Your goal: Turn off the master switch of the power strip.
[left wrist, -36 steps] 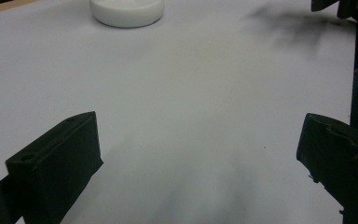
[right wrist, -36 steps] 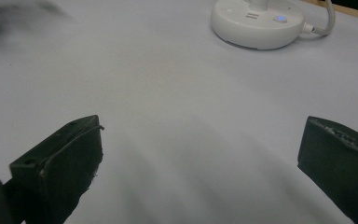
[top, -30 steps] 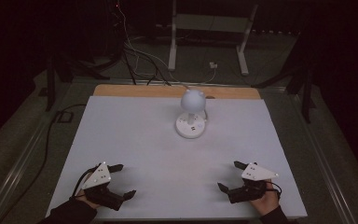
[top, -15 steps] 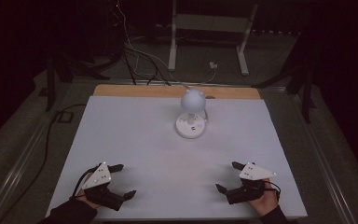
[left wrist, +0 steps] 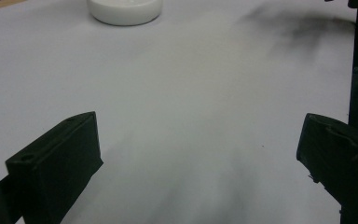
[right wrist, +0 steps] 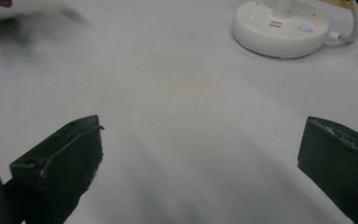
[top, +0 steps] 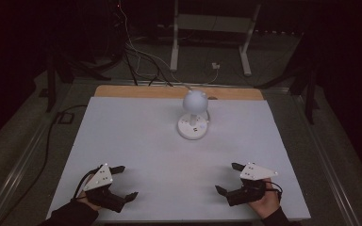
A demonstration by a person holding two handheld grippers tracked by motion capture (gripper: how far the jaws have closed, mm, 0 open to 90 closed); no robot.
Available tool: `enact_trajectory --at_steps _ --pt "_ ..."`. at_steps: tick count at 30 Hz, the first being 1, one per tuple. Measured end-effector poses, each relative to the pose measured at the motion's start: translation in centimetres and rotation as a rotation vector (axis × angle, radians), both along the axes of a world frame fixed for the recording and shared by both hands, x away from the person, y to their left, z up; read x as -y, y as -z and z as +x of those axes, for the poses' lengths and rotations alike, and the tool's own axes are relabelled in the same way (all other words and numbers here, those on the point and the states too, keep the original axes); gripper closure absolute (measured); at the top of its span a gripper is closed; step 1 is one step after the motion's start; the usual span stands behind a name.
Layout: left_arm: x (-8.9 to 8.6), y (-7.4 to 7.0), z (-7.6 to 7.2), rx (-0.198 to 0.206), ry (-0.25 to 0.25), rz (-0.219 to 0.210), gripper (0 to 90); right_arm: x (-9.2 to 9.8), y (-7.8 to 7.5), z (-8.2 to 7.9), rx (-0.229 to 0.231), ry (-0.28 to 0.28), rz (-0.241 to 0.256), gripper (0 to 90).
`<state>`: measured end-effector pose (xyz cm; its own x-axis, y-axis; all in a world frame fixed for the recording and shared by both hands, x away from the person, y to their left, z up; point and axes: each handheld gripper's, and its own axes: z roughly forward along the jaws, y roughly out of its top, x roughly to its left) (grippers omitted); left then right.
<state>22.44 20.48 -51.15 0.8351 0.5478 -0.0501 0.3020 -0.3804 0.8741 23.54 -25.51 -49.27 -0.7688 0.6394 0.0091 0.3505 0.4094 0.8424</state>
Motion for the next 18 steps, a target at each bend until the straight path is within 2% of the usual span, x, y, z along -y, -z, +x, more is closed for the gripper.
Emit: enact_trajectory --at_steps 6,12,18 --pt "0.1 0.0 -0.1 0.001 0.002 -0.002 0.2 -0.5 -0.5 0.0 0.0 -0.014 -0.012 0.0" --pt "0.0 0.0 0.0 0.0 0.001 -0.002 0.3 -0.9 -1.3 0.3 -0.004 -0.026 0.022 0.0" --pt "0.0 0.0 -0.1 0.001 0.001 -0.002 0.3 -1.3 -2.0 0.7 0.007 -0.023 0.033 0.0"
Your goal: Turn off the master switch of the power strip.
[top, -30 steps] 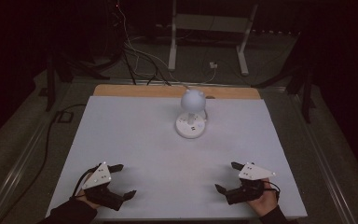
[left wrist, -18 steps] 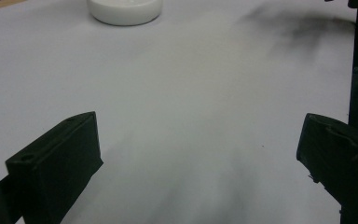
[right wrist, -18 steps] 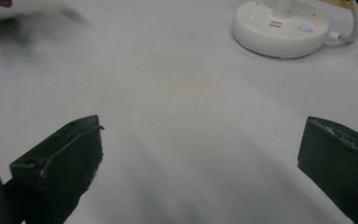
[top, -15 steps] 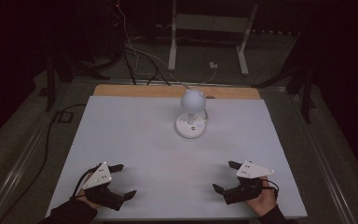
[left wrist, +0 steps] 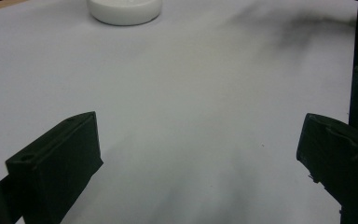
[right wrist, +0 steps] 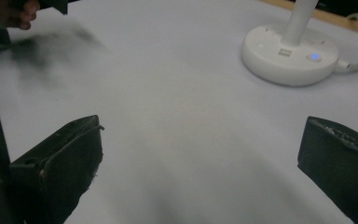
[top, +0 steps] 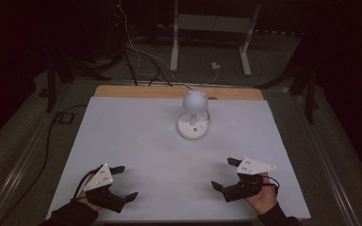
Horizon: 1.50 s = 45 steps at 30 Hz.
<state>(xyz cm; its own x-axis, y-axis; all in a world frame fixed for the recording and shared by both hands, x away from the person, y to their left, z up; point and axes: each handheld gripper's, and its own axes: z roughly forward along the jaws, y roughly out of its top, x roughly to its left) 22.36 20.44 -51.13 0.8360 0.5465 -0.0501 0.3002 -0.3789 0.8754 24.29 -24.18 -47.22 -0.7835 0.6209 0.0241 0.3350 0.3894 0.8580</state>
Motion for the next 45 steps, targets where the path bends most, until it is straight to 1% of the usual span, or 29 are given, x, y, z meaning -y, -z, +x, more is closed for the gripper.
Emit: enact_trajectory --at_steps 2,5,11,15,19,27,31,35,39,45 --pt "0.0 0.0 0.0 -0.001 0.0 -0.001 0.3 0.0 -0.2 0.3 -0.004 0.002 0.014 0.0" --pt "0.0 0.0 0.0 0.0 -0.001 0.0 0.3 -0.2 -0.5 0.6 0.0 0.003 0.02 0.0" --pt "0.0 0.0 0.0 -0.001 0.0 -0.002 0.2 -0.6 -0.9 1.1 -0.005 0.002 0.03 0.0" --pt "0.0 0.0 0.0 -0.002 0.0 -0.001 0.3 -0.8 -1.1 1.5 0.001 0.005 0.033 0.0" --pt "0.0 0.0 0.0 -0.001 0.0 -0.003 0.3 -0.8 -1.4 1.9 -0.003 0.011 0.042 0.0" --pt "0.0 0.0 0.0 -0.002 0.002 -0.007 0.2 -0.7 -2.1 2.7 0.007 0.039 0.052 0.0" --pt "0.0 0.0 0.0 -0.002 0.003 -0.006 0.3 -0.7 -2.3 3.1 0.008 0.044 0.053 0.0" --pt "0.0 0.0 0.0 -0.003 0.002 -0.006 0.3 -0.7 -2.5 3.8 0.007 0.055 0.055 0.0" --pt "-0.1 -0.1 0.0 0.002 0.004 -0.009 0.3 -0.8 -2.5 4.3 0.004 0.067 0.056 0.0" --pt "0.0 0.0 0.0 -0.004 0.004 -0.01 0.3 -0.8 -2.5 5.0 0.005 0.076 0.052 0.0"
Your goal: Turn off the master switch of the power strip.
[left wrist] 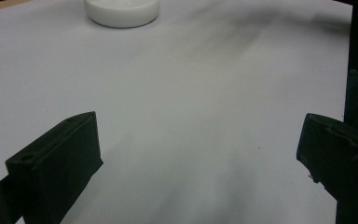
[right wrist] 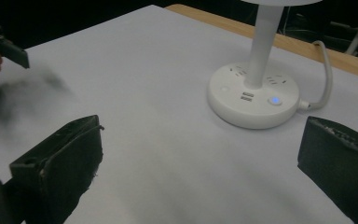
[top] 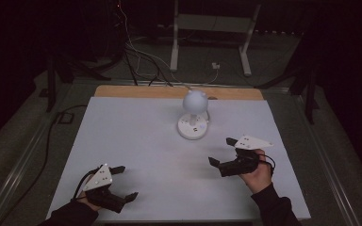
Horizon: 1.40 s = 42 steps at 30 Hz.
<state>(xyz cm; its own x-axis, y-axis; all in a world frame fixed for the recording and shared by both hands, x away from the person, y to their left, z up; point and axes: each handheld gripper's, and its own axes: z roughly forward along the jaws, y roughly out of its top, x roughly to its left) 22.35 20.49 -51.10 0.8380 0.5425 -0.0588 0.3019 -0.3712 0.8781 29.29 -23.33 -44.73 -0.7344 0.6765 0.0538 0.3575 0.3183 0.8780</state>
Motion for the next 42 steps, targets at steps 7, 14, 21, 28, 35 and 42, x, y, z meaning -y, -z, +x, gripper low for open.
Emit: enact_trajectory --at_steps 7,14,21,28,35,42 --pt "0.0 0.0 0.0 0.001 0.003 0.0 0.3 -0.1 0.1 0.7 -0.002 0.012 0.0 0.0" --pt "0.0 0.0 0.0 0.0 0.005 0.001 0.3 -0.2 0.2 1.4 -0.004 0.02 -0.006 0.0" --pt "0.0 0.0 0.0 0.0 0.004 -0.001 0.3 -0.5 0.7 2.5 -0.013 0.031 -0.015 0.0" --pt "0.0 0.0 0.0 0.001 0.003 0.0 0.3 -0.7 1.1 3.6 -0.023 0.04 -0.003 0.0" --pt "0.0 0.0 0.0 0.0 0.001 -0.002 0.3 -1.2 1.5 4.7 -0.012 0.043 -0.015 0.0" --pt "0.0 0.0 0.0 -0.002 0.002 -0.002 0.3 -1.5 2.0 5.8 -0.009 0.052 -0.028 0.0"
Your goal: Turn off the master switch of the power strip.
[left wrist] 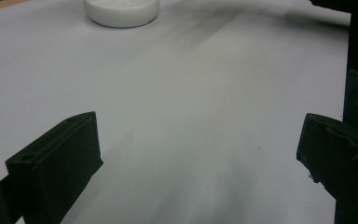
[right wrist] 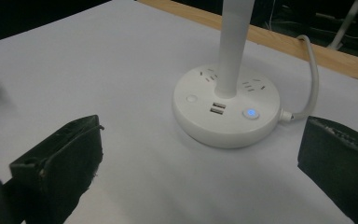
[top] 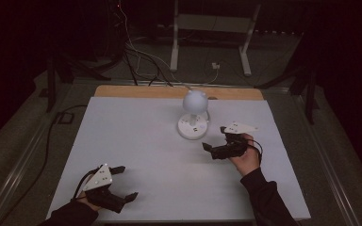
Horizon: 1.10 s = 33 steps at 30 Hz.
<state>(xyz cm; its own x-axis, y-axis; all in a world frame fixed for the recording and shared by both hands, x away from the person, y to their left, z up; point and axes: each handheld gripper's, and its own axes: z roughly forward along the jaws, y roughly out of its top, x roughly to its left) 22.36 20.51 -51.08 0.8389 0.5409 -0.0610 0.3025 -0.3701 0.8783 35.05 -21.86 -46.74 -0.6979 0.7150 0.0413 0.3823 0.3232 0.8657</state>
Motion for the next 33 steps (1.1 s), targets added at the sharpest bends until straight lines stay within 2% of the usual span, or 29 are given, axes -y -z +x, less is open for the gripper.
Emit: enact_trajectory --at_steps 12,14,21,26,32,33 --pt "0.0 0.0 0.0 0.0 -0.002 -0.001 0.3 -0.4 0.9 2.2 -0.007 0.019 -0.016 0.0" --pt "-0.1 0.0 0.0 0.001 -0.001 -0.002 0.3 -0.5 1.0 2.5 -0.008 0.047 -0.002 0.0" --pt "0.0 0.0 0.0 0.0 -0.001 -0.003 0.2 -0.8 1.5 3.6 -0.015 0.084 0.019 0.0" --pt "-0.1 0.0 0.0 -0.001 0.0 -0.002 0.2 -1.1 1.8 4.3 -0.003 0.117 0.017 0.0" --pt "0.0 0.0 0.0 0.001 0.002 -0.002 0.3 -1.1 2.1 4.9 -0.021 0.145 0.025 0.0" --pt "-0.1 0.0 0.0 0.0 0.001 -0.003 0.3 -1.1 2.2 5.1 -0.03 0.159 0.03 3.9"
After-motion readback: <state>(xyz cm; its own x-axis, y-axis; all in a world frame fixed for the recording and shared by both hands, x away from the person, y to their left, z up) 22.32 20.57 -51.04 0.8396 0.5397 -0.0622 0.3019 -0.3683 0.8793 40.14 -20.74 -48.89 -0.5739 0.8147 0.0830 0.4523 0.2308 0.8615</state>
